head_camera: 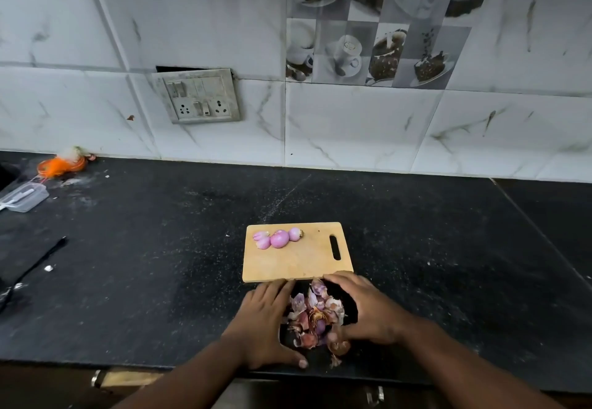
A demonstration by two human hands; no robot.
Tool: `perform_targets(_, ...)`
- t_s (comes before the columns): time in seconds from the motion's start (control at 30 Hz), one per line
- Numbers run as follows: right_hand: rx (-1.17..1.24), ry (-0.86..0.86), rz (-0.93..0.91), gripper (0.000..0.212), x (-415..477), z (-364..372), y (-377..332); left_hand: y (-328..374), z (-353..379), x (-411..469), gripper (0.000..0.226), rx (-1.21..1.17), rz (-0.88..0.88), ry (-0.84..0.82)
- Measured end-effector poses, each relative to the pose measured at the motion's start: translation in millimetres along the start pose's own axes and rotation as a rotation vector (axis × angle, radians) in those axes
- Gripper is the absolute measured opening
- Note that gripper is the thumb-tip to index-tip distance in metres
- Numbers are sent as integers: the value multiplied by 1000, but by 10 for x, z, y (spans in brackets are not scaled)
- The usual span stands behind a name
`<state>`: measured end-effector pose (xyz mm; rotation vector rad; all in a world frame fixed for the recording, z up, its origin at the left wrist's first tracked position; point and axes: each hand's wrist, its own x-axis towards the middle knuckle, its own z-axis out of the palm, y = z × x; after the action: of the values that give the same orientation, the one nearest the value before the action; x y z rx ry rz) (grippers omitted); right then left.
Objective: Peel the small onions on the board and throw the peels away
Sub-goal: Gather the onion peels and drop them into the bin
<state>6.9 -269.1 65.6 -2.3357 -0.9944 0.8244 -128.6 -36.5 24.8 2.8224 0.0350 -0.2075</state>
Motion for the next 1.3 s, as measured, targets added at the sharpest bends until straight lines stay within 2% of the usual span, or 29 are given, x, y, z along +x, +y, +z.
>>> perform_targets(0.1,-131,-220,57,140,50,-198,-34,-2,-158,75,156,136,-18,-121)
perform_targets(0.17,-225,-300,98,152,107,-157,-77,46,-193,143,160,163,-49,-218)
perform_targets(0.27,-338,-304,113,158,225,-3,-144,151,-183,249,161,185,-105,-328)
perform_targets(0.37,-411,-243,124,156,305,93,-190,283,-194,321,150,272,-73,-376)
perform_targets(0.47,-393,-202,138,145,346,123,-193,348,-172,420,139,207,-91,-367)
perform_targets(0.7,-356,-138,110,120,433,176,-199,511,-159,571,139,-29,-159,-361)
perform_targets(0.87,-279,-68,79,105,496,305,-211,510,-61,653,137,-103,-149,-308)
perform_targets(1.07,-240,-15,45,65,490,472,-186,532,38,546,96,-213,-145,-269)
perform_targets(1.3,-113,49,7,49,476,544,-194,592,87,448,76,-274,-191,-179)
